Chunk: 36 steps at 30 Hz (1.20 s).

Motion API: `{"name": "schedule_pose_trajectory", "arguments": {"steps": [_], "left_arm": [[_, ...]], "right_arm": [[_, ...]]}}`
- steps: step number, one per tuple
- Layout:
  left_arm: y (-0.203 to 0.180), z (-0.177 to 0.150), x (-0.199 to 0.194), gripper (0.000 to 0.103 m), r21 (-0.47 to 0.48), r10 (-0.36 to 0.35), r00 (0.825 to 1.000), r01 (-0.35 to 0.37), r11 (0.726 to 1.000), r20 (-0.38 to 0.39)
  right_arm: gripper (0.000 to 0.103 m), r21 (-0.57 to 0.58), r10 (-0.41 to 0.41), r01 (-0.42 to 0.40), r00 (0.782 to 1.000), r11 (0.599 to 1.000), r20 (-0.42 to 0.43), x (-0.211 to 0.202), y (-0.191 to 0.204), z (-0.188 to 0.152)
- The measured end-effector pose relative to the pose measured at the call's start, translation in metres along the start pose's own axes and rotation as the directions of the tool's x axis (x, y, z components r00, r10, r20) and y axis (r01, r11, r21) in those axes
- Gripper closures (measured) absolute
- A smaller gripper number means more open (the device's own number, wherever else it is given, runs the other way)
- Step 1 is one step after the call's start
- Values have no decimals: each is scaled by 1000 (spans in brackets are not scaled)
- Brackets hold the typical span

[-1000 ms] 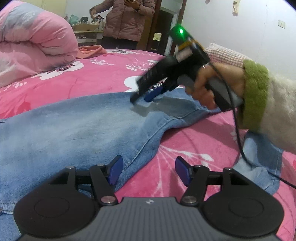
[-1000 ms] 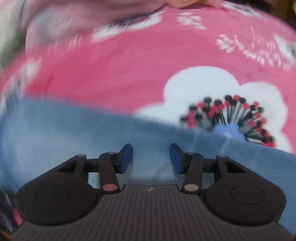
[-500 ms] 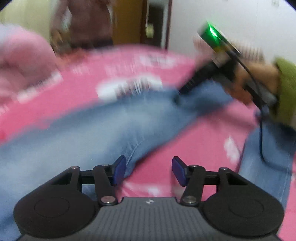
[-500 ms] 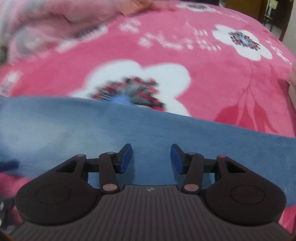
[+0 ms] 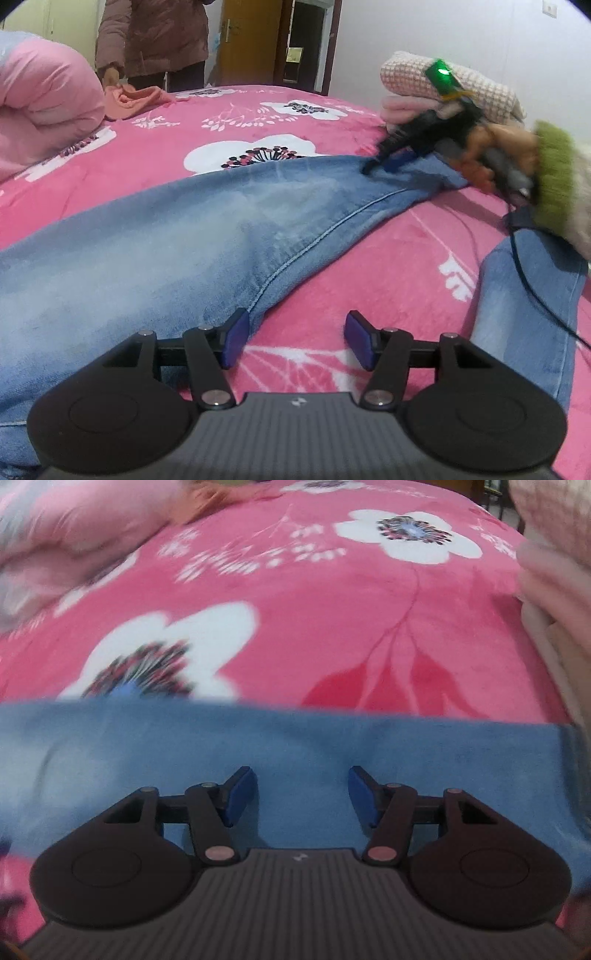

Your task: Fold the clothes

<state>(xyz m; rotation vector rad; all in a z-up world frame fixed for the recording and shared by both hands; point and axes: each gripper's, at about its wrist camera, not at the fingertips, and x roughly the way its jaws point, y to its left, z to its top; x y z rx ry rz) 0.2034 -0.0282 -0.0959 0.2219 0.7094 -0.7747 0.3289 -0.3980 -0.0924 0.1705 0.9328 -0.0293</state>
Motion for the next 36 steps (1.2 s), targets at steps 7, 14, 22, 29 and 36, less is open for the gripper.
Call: {"name": "schedule_pose_trajectory", "arguments": {"steps": [7,14,22,29,36], "left_arm": [[1,-2,-1,43,-8,-4,1000,4,1000,9],[-3,0,0,42,9,14,1000,-14,1000,2],[-2,0,0,42,1,13,1000,-13,1000,3],[2,-1,0,41,-18,-7,1000,8,1000,11],[2,-2,-1,41,-21,-11,1000,11,1000,16]], "right_arm": [[36,-27,-83,87,990,996,116,-20,29,0],[32,145,-119,101,986,984,121,-27,-51,-23],[30,227,-139,112,984,968,110,-26,-73,5],[29,135,-159,149,985,979,68,-43,-105,-31],[32,135,-188,179,980,975,60,-51,-96,-27]]}}
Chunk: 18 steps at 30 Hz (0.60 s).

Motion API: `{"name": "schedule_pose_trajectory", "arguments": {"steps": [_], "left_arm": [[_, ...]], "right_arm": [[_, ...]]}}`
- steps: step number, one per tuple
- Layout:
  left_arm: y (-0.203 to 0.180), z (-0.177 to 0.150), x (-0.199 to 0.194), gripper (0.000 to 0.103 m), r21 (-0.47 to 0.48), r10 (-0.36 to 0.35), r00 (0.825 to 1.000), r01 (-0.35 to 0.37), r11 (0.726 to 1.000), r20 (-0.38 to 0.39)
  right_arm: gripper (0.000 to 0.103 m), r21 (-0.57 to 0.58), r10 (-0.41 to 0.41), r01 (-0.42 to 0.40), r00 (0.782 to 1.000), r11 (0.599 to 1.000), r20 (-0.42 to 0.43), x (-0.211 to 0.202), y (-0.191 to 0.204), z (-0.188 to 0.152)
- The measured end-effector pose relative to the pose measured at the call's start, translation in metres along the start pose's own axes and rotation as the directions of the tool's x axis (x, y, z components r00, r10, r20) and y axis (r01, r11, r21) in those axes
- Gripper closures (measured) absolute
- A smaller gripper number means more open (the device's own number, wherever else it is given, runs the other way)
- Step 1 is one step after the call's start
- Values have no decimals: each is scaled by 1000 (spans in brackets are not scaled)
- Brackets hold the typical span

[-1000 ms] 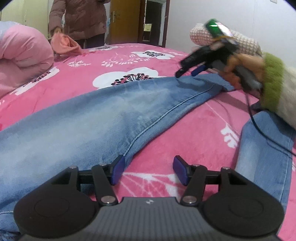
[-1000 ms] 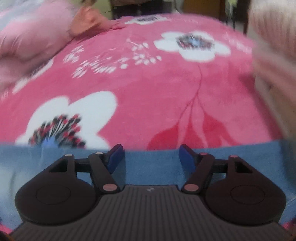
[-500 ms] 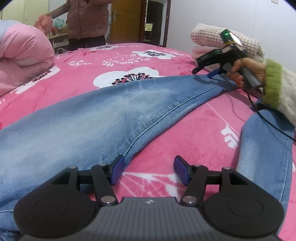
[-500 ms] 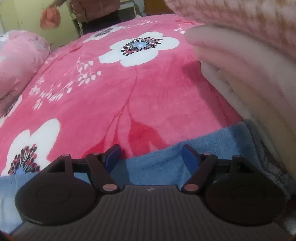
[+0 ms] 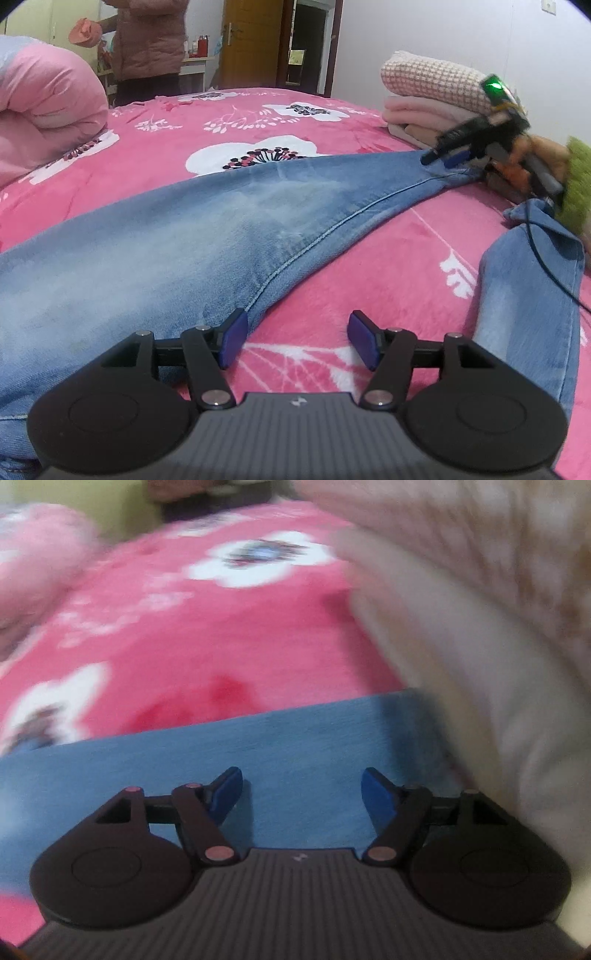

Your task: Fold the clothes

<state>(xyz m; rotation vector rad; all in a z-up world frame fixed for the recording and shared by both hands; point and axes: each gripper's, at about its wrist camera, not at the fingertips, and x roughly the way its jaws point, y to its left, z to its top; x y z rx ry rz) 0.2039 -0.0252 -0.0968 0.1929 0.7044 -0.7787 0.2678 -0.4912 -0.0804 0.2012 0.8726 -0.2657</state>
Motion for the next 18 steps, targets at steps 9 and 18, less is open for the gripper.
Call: {"name": "schedule_pose_trajectory", "arguments": {"steps": [9,18], "left_arm": [[-2,0,-1,40,6,17,1000,-17,1000,2],[-27,12,-30,40,-25,180,983,-180,983,17]], "right_arm": [[41,-141,-47,55,997,988,60,-61,27,-38],[32,-114,298,-277,917,954,265,-163,74,-147]]}}
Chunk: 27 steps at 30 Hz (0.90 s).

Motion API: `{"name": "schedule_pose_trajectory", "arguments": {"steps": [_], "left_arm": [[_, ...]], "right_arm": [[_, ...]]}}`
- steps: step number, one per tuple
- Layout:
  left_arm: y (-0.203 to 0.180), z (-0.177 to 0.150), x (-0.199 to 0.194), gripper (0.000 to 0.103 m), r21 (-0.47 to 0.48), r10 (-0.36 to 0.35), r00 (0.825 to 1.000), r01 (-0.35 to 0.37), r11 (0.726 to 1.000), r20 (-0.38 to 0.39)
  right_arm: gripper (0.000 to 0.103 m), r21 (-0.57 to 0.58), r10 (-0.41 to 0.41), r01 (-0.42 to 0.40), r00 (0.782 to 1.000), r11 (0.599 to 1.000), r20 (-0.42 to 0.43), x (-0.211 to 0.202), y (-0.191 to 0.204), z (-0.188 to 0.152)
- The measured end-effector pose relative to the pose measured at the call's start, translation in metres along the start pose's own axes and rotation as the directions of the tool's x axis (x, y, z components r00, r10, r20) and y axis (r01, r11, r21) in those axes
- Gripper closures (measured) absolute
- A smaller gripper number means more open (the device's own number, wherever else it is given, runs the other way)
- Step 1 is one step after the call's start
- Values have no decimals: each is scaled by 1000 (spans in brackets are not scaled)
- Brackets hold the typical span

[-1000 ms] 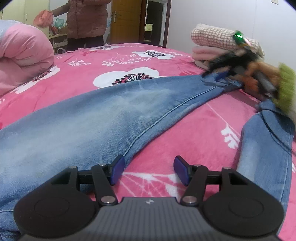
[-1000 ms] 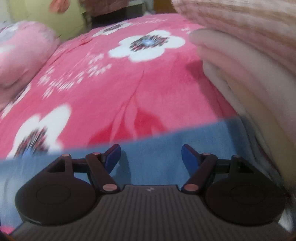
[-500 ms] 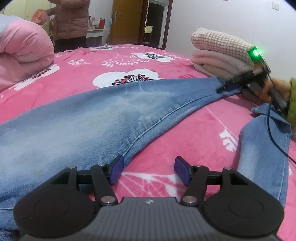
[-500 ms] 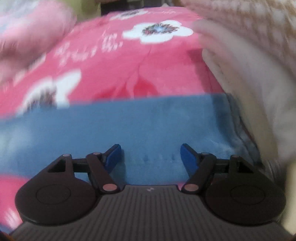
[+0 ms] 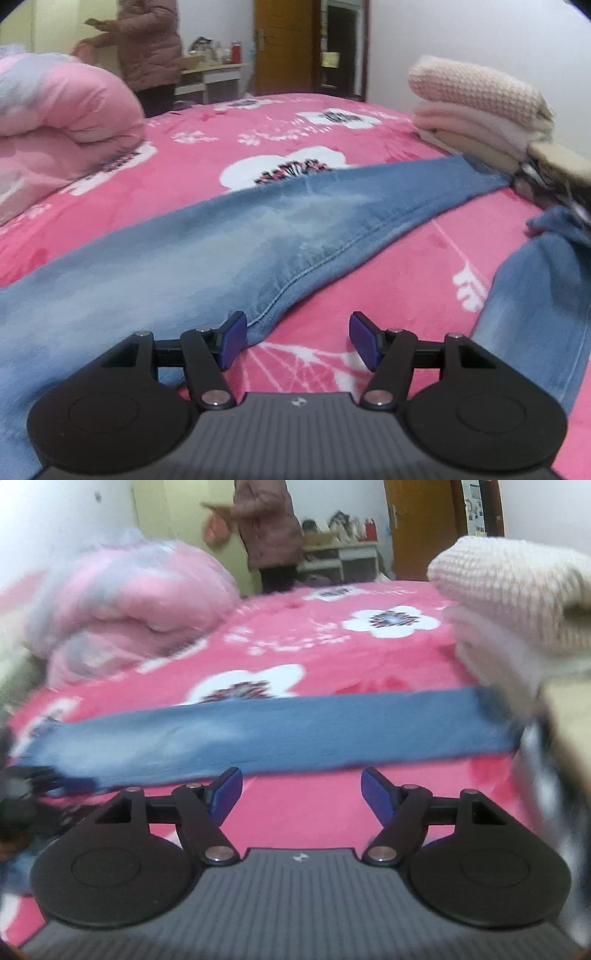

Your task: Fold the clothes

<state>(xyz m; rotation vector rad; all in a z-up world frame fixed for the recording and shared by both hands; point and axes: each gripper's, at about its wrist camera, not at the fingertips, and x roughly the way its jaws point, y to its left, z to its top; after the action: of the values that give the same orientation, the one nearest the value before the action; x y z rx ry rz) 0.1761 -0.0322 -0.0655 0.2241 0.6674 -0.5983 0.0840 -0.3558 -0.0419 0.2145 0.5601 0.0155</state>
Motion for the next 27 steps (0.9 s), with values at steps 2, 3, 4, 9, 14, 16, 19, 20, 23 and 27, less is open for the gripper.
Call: {"name": "schedule_pose_trajectory", "arguments": {"steps": [2,3,4,9,14,16,19,20,23,27], "left_arm": [[-7,2,-14,39,-23,14,1000,-14,1000,16],[-13,1,-22,38,-31,25,999,-25,999,23],[-20,0,-28,38,-34,37,999,-36,999,28],[-51,-12,-44,34,-72,94,995,-92,993,21],[-61,-31,-42,29,-183,153,988,-152,971,-8],[-59,-38,-39,26,-244,159,987,-160,957,-24],[-56,-46,-38,21,-312,174,984,-173,934,-24],[-57,-47,-38,20,-322,182,983,-180,929,-24],[-61,-48,-38,15,-326,216,976,-213,921,-25],[-66,-48,-35,9,-309,260,965,-255,916,-25]], "right_arm": [[31,24,14,-14,1000,1000,7,-3,7,-21],[31,14,12,-12,1000,1000,11,0,11,-30],[31,3,10,-10,1000,1000,14,2,15,-40],[19,-113,-19,22,999,993,27,18,29,-71],[11,-80,37,-35,999,996,26,17,23,-71],[11,-59,56,-54,998,997,39,15,18,-74],[10,-37,76,-74,996,997,48,14,15,-75],[10,-33,81,-80,995,996,50,13,14,-75],[9,-17,97,-96,994,995,57,11,13,-75],[9,-3,105,-105,992,994,63,9,11,-76]]}}
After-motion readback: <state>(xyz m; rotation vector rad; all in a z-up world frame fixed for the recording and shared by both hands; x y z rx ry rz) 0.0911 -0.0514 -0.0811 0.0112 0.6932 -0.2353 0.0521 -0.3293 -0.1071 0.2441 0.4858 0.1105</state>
